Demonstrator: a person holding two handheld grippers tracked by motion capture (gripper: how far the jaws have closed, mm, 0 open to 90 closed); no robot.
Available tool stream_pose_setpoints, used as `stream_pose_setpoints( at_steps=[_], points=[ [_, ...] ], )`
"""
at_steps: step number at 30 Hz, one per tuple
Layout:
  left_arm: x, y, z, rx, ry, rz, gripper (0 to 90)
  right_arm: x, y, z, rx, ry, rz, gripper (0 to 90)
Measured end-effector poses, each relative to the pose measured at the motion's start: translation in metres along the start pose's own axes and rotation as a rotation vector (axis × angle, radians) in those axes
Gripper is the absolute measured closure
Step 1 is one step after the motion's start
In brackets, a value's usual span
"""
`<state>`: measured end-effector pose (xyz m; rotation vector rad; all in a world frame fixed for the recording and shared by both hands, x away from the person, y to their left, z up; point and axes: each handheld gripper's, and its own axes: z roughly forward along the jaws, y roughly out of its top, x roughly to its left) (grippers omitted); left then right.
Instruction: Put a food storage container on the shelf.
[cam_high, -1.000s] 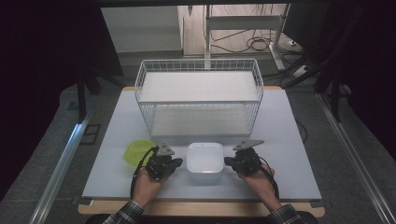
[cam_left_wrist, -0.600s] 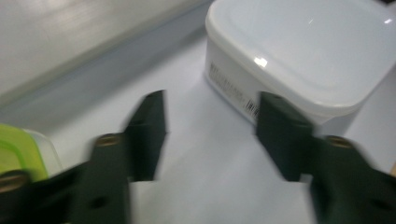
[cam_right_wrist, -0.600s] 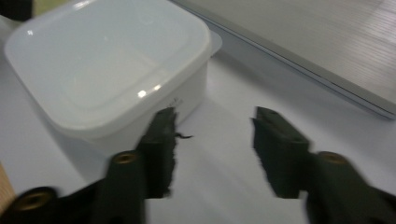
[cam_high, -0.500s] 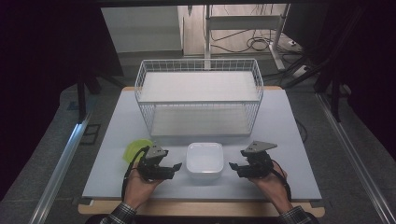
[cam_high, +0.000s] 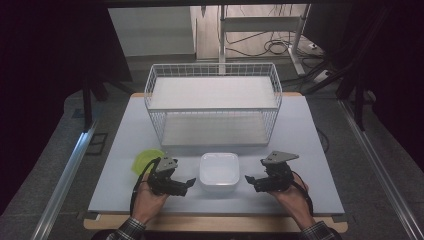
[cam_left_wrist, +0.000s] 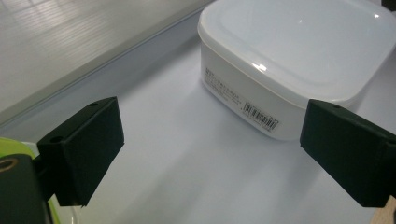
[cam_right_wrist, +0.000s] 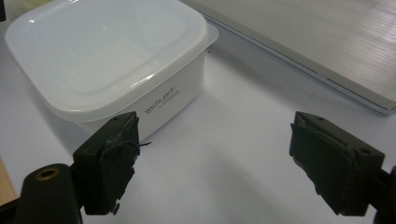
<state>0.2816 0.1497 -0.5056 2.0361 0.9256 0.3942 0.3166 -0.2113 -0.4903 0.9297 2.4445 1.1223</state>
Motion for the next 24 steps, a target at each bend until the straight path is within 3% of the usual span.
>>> stream_pose_setpoints(
  at_steps=[7,14,18,24],
  points=[
    [0.0,0.001,0.0,-0.01,0.001,0.041,5.2,0.002,0.002,0.002,-0.003,0.016,-0.007,10.4],
    [0.0,0.01,0.0,-0.01,-0.039,-0.017,5.9,0.009,0.009,0.004,-0.026,0.05,0.013,8.4],
    [-0.002,0.017,0.004,0.021,-0.046,-0.027,3.7,0.015,0.015,0.007,-0.018,0.068,-0.001,3.7],
    [-0.004,0.025,0.012,0.02,-0.075,-0.045,4.5,0.024,0.022,0.012,-0.006,0.078,0.015,2.6]
  ],
)
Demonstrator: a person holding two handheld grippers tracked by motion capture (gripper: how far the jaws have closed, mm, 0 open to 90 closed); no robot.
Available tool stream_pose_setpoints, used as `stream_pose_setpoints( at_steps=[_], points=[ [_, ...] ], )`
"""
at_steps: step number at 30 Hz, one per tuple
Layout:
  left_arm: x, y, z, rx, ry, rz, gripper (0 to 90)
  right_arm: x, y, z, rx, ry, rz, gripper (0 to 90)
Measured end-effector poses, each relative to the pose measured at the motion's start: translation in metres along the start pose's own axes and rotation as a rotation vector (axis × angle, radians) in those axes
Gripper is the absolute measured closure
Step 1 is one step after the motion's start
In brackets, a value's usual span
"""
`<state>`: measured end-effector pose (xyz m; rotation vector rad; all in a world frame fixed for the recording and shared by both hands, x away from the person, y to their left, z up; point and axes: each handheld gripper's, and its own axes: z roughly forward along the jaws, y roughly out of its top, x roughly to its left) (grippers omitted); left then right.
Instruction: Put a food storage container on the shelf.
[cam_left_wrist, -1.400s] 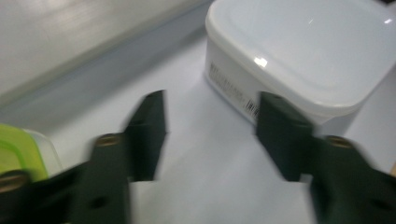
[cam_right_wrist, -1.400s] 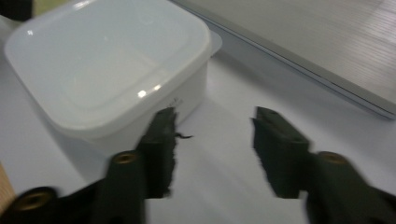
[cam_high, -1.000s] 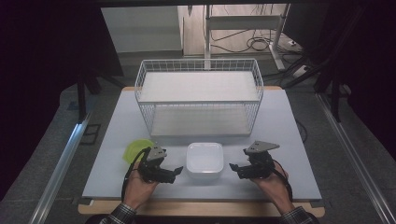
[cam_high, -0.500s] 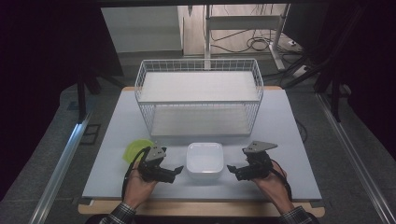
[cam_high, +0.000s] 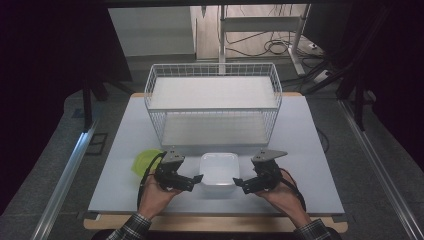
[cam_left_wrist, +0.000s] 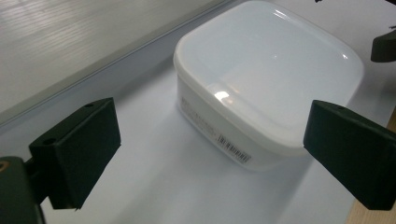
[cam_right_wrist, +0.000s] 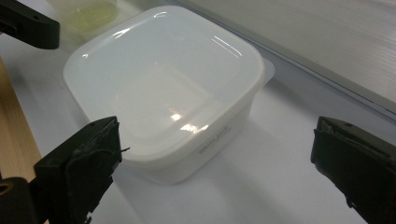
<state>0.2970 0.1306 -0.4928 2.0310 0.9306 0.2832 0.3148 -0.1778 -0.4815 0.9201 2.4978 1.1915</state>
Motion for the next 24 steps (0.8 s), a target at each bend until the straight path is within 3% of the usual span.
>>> stream_pose_setpoints(
  at_steps=[2,7,11,15,18,20,24],
  points=[
    [-0.001,0.003,0.004,0.004,-0.004,0.001,6.1,0.001,0.002,0.001,0.008,-0.003,-0.003,4.7],
    [-0.002,0.009,0.014,0.014,-0.025,0.006,8.8,-0.004,0.007,0.009,0.02,0.016,0.039,10.2],
    [-0.001,0.011,0.025,0.044,-0.041,-0.014,9.5,-0.014,0.011,0.019,0.042,0.062,0.094,14.9],
    [0.005,0.011,0.031,0.047,-0.103,-0.078,8.7,-0.021,0.015,0.027,0.059,0.118,0.156,21.4],
    [0.009,0.009,0.034,0.06,-0.181,-0.108,11.3,-0.021,0.017,0.031,0.072,0.172,0.199,27.9],
    [0.007,0.008,0.037,0.074,-0.234,-0.127,12.9,-0.02,0.017,0.031,0.079,0.174,0.214,28.6],
    [0.003,0.008,0.034,0.099,-0.228,-0.111,11.9,-0.02,0.015,0.026,0.099,0.197,0.245,33.5]
  ],
)
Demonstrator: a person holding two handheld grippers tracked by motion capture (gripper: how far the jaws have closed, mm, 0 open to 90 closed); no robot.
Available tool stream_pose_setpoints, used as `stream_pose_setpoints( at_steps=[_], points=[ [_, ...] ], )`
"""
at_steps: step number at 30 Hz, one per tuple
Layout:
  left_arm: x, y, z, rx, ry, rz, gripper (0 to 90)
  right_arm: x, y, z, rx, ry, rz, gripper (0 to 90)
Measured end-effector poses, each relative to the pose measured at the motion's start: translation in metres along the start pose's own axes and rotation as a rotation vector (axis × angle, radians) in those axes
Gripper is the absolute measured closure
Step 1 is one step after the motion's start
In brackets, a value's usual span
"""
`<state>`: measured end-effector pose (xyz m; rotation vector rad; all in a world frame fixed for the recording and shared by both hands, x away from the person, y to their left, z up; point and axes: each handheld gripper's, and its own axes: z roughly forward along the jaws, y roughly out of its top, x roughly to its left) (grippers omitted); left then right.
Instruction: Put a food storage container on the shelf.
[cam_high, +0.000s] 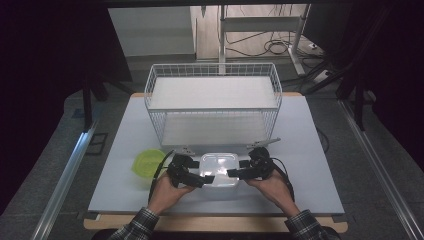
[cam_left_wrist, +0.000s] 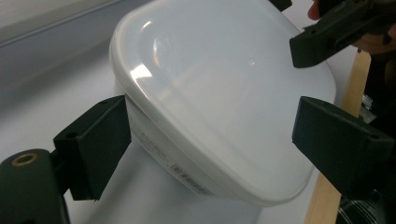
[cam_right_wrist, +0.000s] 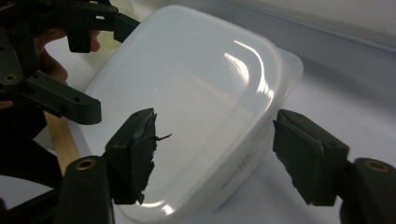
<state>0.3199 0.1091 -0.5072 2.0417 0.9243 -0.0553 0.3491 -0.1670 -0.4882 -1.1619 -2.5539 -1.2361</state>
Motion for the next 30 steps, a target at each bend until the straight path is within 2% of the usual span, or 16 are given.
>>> stream_pose_setpoints(
  at_steps=[4,7,10,11,12,14,17,19,25,27,30],
  points=[
    [-0.007,-0.004,-0.009,0.011,0.014,0.003,20.1,0.0,-0.005,-0.008,0.005,0.027,0.035,42.7],
    [-0.012,-0.009,-0.02,-0.012,0.041,0.013,37.6,0.004,-0.009,-0.016,0.007,0.02,0.051,54.4],
    [-0.013,-0.012,-0.026,-0.028,0.042,-0.024,49.8,0.008,-0.011,-0.021,0.002,0.009,0.06,61.7],
    [-0.012,-0.012,-0.027,-0.031,0.038,-0.025,53.0,0.01,-0.012,-0.022,0.004,-0.001,0.071,63.1],
    [-0.013,-0.012,-0.029,-0.041,0.051,-0.044,55.5,0.011,-0.012,-0.022,0.0,-0.006,0.076,64.3],
    [-0.015,-0.011,-0.031,-0.063,0.089,-0.045,61.2,0.014,-0.011,-0.024,-0.014,-0.025,0.073,68.6],
    [-0.016,-0.012,-0.035,-0.094,0.121,-0.053,70.4,0.014,-0.01,-0.027,-0.039,-0.029,0.076,77.0],
    [-0.014,-0.013,-0.035,-0.111,0.125,-0.072,74.0,0.013,-0.011,-0.027,-0.049,-0.031,0.078,78.9],
    [-0.013,-0.015,-0.034,-0.147,0.124,-0.125,77.1,0.018,-0.012,-0.023,-0.092,-0.087,0.042,77.6],
    [-0.013,-0.016,-0.034,-0.147,0.129,-0.127,78.4,0.019,-0.012,-0.021,-0.103,-0.104,0.034,77.6],
    [-0.014,-0.016,-0.033,-0.145,0.154,-0.11,78.8,0.024,-0.012,-0.019,-0.117,-0.149,-0.01,78.1]
  ],
)
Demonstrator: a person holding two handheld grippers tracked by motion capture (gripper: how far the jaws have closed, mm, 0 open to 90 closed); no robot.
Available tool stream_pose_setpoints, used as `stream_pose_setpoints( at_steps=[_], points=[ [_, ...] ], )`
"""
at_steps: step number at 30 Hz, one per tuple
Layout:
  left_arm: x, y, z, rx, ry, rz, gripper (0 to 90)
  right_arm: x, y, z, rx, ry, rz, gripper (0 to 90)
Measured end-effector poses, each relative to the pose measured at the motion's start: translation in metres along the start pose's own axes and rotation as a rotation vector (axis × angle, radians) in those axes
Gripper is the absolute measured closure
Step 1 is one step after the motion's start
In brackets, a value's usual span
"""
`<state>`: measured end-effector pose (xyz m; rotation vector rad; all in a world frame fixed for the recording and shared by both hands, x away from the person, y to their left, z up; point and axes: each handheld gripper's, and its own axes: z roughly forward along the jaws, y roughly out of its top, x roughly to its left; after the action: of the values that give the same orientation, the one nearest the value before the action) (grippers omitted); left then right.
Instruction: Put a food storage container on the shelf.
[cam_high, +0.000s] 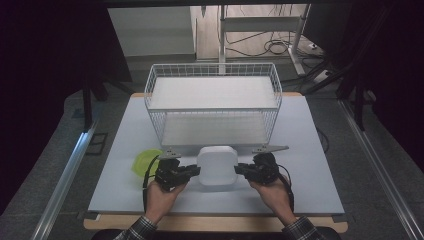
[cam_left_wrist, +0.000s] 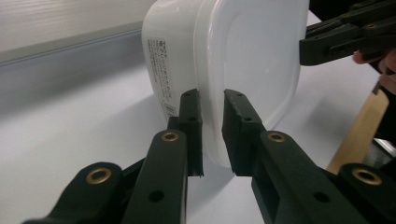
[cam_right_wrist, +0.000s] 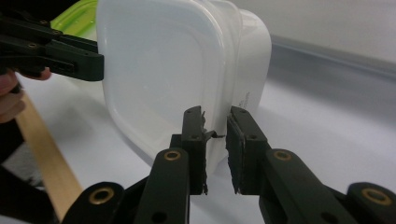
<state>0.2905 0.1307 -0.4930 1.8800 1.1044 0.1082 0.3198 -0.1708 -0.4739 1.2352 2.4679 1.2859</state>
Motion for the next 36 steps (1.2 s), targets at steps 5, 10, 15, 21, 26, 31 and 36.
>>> stream_pose_setpoints(
  at_steps=[5,10,15,21,26,31,36],
  points=[
    [-0.001,0.001,0.001,-0.012,0.013,0.011,78.8,0.003,0.0,0.0,-0.013,-0.028,-0.02,78.3],
    [-0.005,0.007,-0.005,-0.048,0.017,0.029,78.8,0.006,0.004,-0.007,-0.047,-0.033,-0.037,78.2],
    [-0.007,0.013,-0.011,-0.065,0.019,0.045,78.8,0.008,0.01,-0.013,-0.079,-0.032,-0.061,78.3],
    [-0.01,0.024,-0.021,-0.08,0.029,0.064,78.6,0.01,0.019,-0.021,-0.107,-0.014,-0.07,78.5],
    [-0.014,0.037,-0.031,-0.105,0.044,0.085,78.6,0.014,0.031,-0.028,-0.139,-0.012,-0.087,78.5],
    [-0.016,0.049,-0.038,-0.127,0.052,0.104,78.5,0.017,0.043,-0.035,-0.165,-0.012,-0.096,78.6],
    [-0.017,0.061,-0.046,-0.146,0.064,0.118,78.5,0.019,0.054,-0.04,-0.185,-0.009,-0.1,78.6]
  ],
)
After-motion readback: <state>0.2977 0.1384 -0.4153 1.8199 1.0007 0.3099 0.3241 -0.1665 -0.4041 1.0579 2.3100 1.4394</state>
